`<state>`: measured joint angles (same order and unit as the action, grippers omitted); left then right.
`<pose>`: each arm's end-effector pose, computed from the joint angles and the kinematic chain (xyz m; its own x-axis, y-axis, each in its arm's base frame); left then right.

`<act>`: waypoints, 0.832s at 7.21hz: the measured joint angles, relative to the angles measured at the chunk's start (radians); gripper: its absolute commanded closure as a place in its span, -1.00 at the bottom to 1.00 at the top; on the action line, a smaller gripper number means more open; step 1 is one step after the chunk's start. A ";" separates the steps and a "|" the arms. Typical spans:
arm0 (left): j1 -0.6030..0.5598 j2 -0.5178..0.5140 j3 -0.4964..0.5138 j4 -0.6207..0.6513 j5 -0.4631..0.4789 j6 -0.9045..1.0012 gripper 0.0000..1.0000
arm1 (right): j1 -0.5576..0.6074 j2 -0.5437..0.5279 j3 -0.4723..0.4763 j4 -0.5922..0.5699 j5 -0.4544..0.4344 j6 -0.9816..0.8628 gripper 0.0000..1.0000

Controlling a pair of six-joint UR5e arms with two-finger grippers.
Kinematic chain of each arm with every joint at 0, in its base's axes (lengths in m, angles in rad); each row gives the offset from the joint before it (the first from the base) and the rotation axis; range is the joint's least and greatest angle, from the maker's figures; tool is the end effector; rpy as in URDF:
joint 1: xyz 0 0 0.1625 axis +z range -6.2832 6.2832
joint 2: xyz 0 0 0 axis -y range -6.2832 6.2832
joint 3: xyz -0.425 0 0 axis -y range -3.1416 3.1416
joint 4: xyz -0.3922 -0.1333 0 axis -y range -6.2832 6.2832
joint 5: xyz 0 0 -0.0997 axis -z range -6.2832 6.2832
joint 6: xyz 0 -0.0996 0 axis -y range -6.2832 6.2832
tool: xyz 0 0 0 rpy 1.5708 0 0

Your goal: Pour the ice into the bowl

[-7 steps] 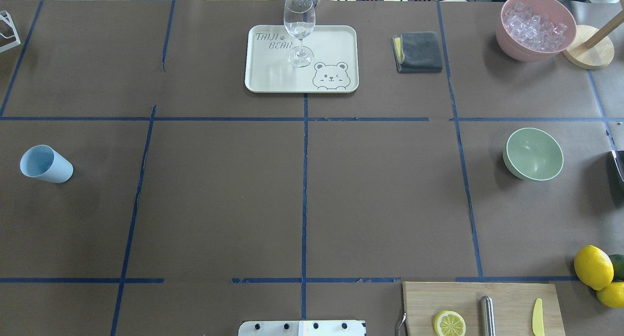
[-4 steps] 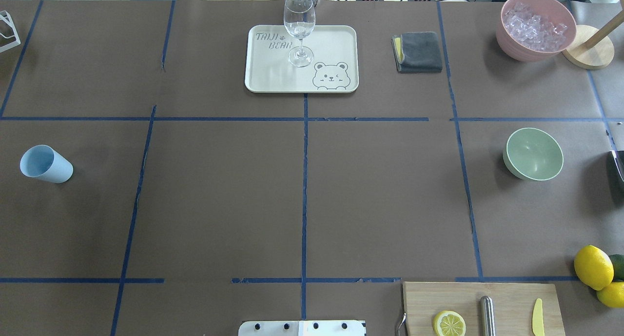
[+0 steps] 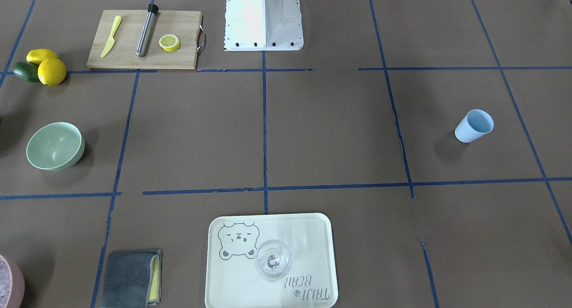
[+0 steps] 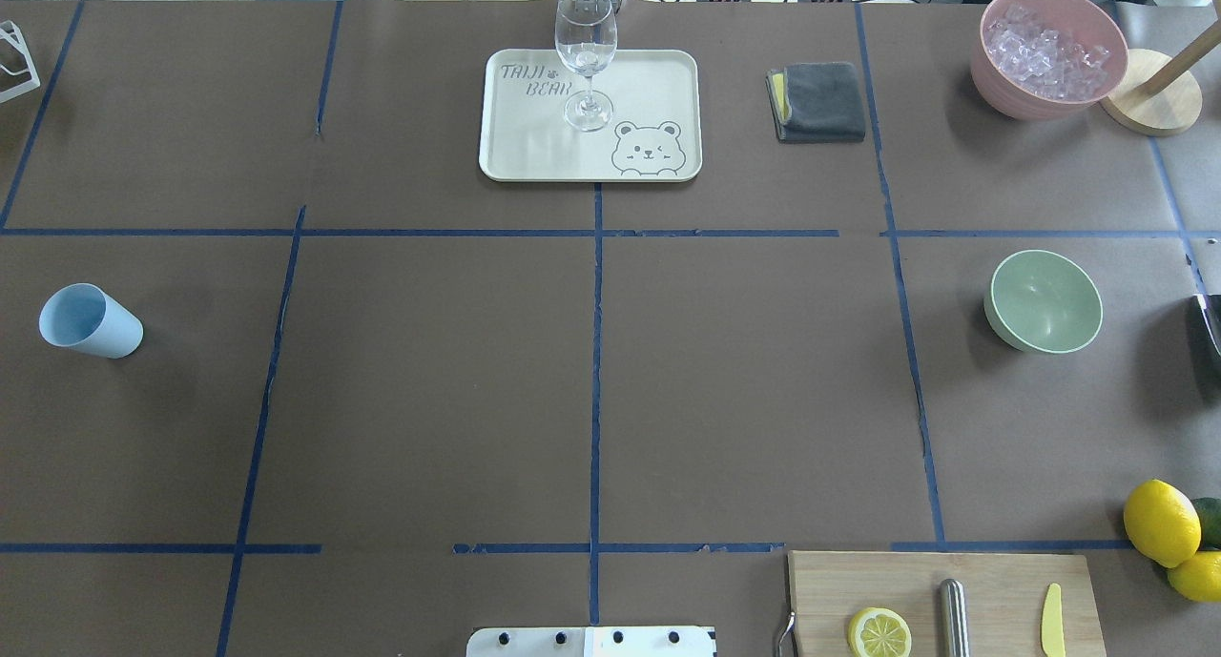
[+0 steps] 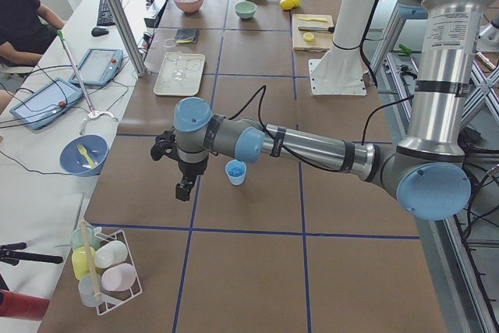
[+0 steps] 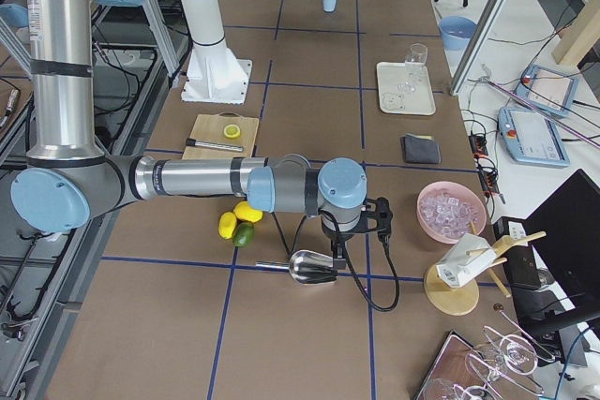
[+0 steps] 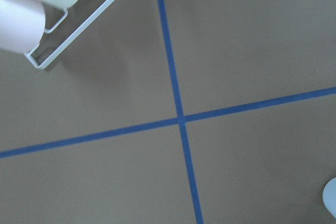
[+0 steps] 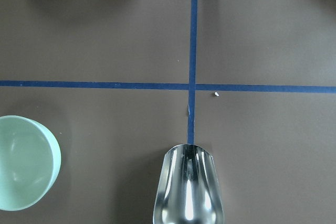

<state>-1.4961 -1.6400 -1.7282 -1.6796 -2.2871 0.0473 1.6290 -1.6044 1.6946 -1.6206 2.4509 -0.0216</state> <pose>-0.0281 -0.5340 0.5365 0.7319 0.3160 -0.6038 -0.1052 0.9277 0.3581 0.0843 -0.4744 0.6113 0.6389 -0.0156 0.7691 -0.0443 0.9974 0.0570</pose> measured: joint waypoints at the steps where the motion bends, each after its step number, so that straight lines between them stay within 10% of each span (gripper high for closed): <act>1: 0.018 0.001 -0.048 -0.009 0.000 -0.029 -1.00 | -0.033 0.004 0.011 0.023 0.015 0.074 -1.00; 6: 0.215 0.251 -0.190 -0.578 0.150 -0.573 -1.00 | -0.372 0.005 -0.010 0.469 -0.091 0.687 -1.00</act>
<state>-1.2808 -1.3892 -1.9187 -2.2573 -2.1369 -0.5261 1.2570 -1.5991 1.6845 -1.1519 2.3596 0.6654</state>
